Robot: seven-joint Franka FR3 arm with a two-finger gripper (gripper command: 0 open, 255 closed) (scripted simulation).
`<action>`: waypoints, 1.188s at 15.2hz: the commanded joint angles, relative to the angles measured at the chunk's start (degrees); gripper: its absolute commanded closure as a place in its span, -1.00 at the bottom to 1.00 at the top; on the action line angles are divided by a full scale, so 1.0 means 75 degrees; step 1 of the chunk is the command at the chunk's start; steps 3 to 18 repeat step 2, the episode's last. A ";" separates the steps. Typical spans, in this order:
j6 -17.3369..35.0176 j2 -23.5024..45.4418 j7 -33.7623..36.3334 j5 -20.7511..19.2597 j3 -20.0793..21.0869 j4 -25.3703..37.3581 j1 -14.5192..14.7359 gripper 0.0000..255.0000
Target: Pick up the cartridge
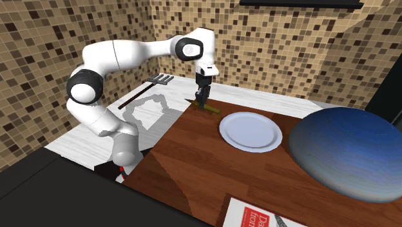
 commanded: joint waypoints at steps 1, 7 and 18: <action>-0.0122 0.0009 -0.0028 -0.0008 -0.0011 0.0130 -0.0007 1.00; -0.0122 0.0010 -0.0028 -0.0008 -0.0011 0.0131 -0.0007 1.00; -0.0122 0.0010 -0.0028 -0.0008 -0.0011 0.0131 -0.0007 1.00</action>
